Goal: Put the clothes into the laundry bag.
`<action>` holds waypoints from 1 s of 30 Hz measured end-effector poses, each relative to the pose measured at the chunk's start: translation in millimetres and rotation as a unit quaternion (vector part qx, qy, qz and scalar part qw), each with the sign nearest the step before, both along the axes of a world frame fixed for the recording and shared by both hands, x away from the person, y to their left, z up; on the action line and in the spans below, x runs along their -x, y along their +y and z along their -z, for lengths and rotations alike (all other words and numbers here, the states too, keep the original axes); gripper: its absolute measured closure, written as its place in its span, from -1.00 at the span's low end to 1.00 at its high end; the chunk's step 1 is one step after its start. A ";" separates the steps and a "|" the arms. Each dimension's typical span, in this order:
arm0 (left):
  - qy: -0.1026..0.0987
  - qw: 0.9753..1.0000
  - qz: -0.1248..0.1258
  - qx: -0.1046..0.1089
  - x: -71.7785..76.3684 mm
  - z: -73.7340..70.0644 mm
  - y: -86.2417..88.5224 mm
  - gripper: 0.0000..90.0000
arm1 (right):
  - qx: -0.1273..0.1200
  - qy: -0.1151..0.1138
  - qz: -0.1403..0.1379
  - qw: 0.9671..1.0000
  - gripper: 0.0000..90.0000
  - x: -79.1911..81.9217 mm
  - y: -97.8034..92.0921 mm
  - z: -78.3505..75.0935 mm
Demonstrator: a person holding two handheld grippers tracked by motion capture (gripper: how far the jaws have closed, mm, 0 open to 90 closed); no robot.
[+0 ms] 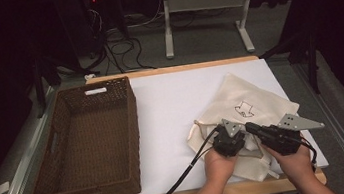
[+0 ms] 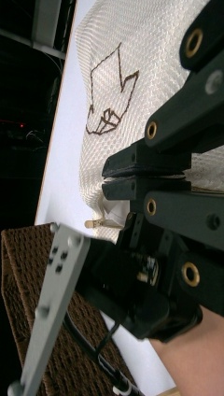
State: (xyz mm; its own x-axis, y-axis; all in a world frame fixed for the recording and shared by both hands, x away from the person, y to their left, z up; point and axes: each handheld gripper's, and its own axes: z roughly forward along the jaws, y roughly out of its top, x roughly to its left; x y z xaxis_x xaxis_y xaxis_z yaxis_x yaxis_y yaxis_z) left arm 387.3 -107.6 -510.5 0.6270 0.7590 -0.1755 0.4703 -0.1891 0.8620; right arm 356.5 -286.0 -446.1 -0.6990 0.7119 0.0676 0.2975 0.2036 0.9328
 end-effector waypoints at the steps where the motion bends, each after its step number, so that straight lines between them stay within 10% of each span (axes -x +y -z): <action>1: 0.002 1.000 0.004 0.004 2.4 -0.4 3.4 0.32 | 0.001 0.001 0.000 1.000 0.96 -0.1 -0.3 0.1; 11: -0.006 1.000 0.018 -0.006 29.0 -8.6 40.4 -0.34 | 0.005 0.002 0.001 1.000 0.96 2.1 1.5 0.0; 30: -0.013 0.999 -0.039 -0.022 50.6 -6.6 131.3 -0.07 | 0.043 0.020 -0.014 0.999 0.96 10.7 10.2 9.9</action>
State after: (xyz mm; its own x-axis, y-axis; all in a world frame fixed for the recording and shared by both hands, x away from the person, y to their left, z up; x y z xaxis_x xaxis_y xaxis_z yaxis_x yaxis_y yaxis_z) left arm 336.7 23.6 -503.9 0.5692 0.8126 -0.1251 0.4623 -0.1905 0.8660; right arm 345.8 -275.9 -455.9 -0.7164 0.6968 0.0357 0.3282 0.2915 0.8985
